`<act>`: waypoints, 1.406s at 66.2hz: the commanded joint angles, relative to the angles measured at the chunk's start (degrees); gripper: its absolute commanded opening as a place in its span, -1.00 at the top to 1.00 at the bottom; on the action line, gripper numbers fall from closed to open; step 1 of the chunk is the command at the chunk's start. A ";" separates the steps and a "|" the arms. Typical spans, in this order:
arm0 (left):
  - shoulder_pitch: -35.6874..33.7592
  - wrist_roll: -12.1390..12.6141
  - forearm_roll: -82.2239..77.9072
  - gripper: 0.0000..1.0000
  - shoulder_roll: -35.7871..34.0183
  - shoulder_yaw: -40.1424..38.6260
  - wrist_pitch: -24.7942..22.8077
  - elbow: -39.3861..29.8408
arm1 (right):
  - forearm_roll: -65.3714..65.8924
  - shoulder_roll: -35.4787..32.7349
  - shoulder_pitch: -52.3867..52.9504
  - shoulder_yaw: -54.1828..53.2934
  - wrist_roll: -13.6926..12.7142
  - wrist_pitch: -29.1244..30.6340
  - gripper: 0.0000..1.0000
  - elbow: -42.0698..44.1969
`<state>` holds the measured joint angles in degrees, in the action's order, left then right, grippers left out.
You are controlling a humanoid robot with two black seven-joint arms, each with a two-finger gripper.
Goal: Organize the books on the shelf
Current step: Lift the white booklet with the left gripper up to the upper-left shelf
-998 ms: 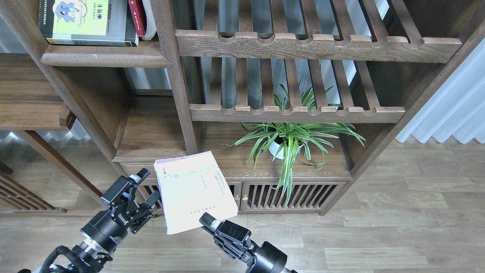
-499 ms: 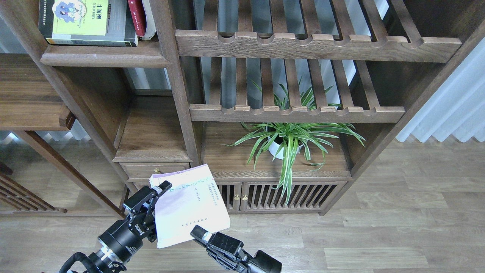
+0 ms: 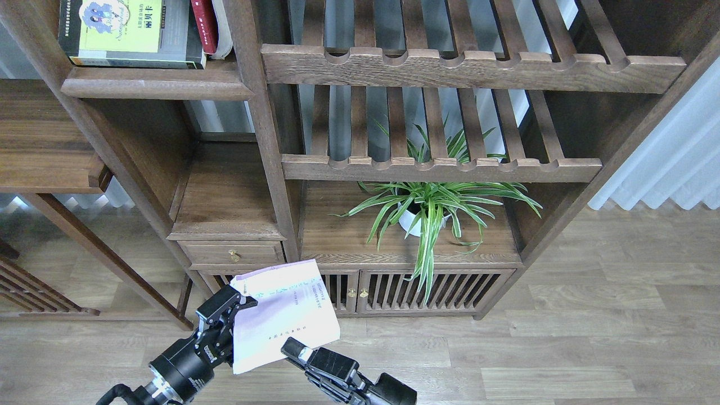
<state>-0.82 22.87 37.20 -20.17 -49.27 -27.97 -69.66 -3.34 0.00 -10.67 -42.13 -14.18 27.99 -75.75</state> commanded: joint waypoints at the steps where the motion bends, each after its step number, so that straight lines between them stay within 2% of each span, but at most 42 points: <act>1: 1.26 0.24 -0.55 0.90 -3.03 -2.76 -0.03 -0.83 | 1.23 0.00 -1.90 -1.55 0.38 0.01 -0.97 -0.01; 12: 3.19 0.33 -7.04 0.90 -7.60 -10.22 -0.03 1.28 | 1.23 0.00 -2.34 -4.80 0.38 0.01 -0.97 -0.01; 25: 3.37 0.42 -26.81 0.90 -7.17 -19.98 -0.03 5.15 | 1.32 0.00 -2.34 -5.77 0.29 0.01 -0.97 0.87; 31: 6.97 0.50 -40.09 0.90 -4.89 -30.26 -0.03 1.82 | 1.32 0.00 -2.25 -6.29 0.38 0.01 -0.97 1.13; 44: 16.63 0.77 -49.15 0.91 -0.49 -44.23 -0.03 -9.61 | 1.58 0.00 -2.25 -7.18 0.29 0.01 -0.97 1.22; 55: 17.52 0.24 -48.37 0.91 -0.14 -52.15 -0.03 -9.53 | 1.75 0.00 -2.08 -7.26 0.20 0.01 -0.97 1.57; 60: 16.38 -0.11 -43.97 0.91 0.04 -54.18 -0.03 -9.62 | 1.75 0.00 -1.64 -7.26 0.20 0.01 -0.97 2.54; 70: 8.57 -0.46 -30.53 0.92 -3.29 -56.02 -0.03 -9.62 | 1.76 0.00 -1.11 -7.18 0.20 0.01 -0.97 3.85; 77: 2.78 -1.60 -27.97 0.92 -5.32 -55.59 -0.03 -9.53 | 1.84 0.00 -0.50 -7.18 0.20 0.01 -0.97 4.38; 87: -2.86 -1.34 -28.06 0.92 -5.58 -53.30 -0.03 -9.53 | 1.84 0.00 -0.41 -7.26 0.20 0.01 -0.97 4.47; 93: -9.28 -1.34 -28.06 0.91 -5.67 -52.42 -0.03 -9.53 | 1.84 0.00 -0.41 -7.26 0.20 0.01 -0.97 4.73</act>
<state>-3.19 21.44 9.14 -25.65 -102.83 -28.00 -79.19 -1.49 0.00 -11.10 -49.33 -13.98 28.00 -71.27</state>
